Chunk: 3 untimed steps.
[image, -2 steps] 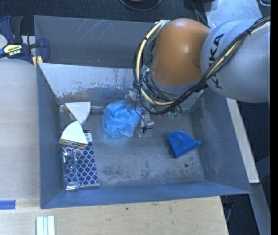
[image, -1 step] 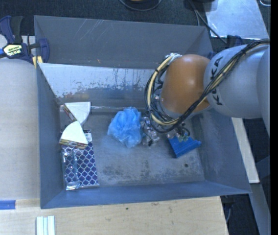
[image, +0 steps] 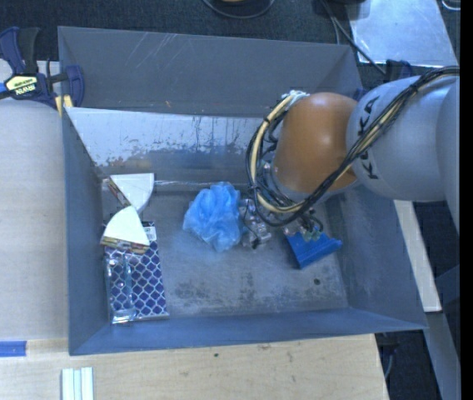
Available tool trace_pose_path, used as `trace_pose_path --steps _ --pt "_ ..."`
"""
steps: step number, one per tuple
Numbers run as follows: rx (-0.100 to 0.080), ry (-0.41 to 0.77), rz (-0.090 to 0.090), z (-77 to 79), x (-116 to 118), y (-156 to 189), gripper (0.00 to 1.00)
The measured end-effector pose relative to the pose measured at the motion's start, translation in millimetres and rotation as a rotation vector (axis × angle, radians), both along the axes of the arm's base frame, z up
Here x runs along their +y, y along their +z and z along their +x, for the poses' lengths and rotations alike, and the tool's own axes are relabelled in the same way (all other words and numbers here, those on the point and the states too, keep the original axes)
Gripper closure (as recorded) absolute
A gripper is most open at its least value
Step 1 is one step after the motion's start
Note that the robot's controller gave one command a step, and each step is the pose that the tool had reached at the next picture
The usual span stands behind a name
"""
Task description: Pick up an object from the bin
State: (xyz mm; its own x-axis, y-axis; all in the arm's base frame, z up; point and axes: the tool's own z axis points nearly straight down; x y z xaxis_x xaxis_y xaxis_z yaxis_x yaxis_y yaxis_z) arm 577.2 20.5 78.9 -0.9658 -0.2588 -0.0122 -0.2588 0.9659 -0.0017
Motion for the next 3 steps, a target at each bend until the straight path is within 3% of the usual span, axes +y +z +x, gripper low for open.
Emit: trace_pose_path --steps 1,2,3 --pt "-0.005 0.095 -0.002 28.1 56.7 -2.8 1.0" --pt "-0.012 0.309 -0.003 44.1 37.0 -6.8 1.0" --pt "-0.011 0.308 -0.003 44.1 37.0 -6.8 1.0"
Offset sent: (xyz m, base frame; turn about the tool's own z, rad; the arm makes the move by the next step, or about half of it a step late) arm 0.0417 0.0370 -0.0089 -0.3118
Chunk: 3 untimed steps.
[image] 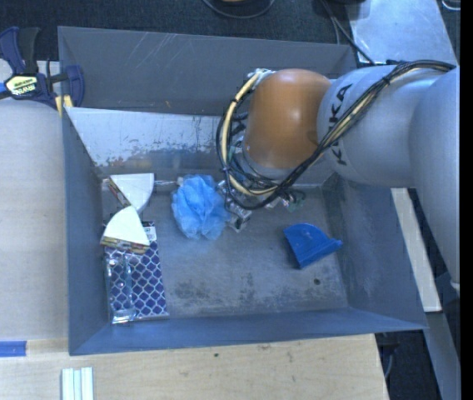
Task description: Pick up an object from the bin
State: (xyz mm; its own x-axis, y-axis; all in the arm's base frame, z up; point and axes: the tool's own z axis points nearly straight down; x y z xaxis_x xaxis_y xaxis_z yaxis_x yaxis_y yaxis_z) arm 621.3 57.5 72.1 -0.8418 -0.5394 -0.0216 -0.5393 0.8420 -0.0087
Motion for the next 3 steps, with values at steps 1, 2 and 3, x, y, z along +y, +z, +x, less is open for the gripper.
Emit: trace_pose_path --steps 1,2,3 --pt "-0.001 0.017 -0.001 0.2 2.2 -0.1 1.0" --pt "-0.008 0.042 0.002 4.0 -6.5 0.0 1.0" --pt "-0.011 0.05 0.0 3.6 15.3 0.9 1.0"
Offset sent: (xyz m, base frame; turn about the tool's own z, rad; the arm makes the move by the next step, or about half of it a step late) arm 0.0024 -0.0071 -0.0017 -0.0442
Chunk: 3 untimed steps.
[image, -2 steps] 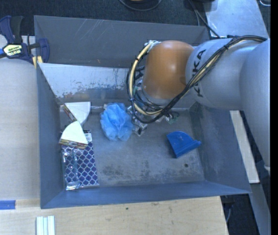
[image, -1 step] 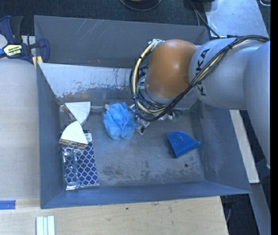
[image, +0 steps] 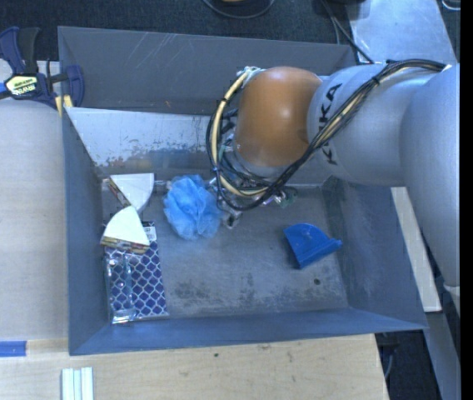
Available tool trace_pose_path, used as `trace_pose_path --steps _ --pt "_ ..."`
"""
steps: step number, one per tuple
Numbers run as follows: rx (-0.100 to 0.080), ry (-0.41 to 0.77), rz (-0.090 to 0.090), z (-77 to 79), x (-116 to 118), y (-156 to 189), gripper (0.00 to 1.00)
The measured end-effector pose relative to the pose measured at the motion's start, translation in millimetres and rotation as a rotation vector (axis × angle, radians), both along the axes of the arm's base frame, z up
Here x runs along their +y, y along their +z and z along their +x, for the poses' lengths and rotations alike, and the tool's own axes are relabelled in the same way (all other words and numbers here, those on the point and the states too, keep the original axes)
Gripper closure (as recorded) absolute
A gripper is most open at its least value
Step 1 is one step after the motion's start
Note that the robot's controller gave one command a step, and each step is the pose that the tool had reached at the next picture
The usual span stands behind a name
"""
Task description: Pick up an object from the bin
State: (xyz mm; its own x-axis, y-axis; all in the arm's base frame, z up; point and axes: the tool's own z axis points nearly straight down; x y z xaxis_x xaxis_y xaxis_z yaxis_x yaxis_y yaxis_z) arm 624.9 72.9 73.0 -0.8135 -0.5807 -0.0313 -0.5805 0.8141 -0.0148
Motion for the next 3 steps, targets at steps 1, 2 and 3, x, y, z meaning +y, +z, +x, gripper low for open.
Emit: trace_pose_path --steps 1,2,3 --pt "-0.001 0.028 0.001 0.3 0.4 -0.5 1.0" --pt "-0.006 0.073 -0.002 -0.2 22.1 -0.9 1.0" --pt "-0.009 0.055 0.003 4.3 26.8 7.2 1.0"
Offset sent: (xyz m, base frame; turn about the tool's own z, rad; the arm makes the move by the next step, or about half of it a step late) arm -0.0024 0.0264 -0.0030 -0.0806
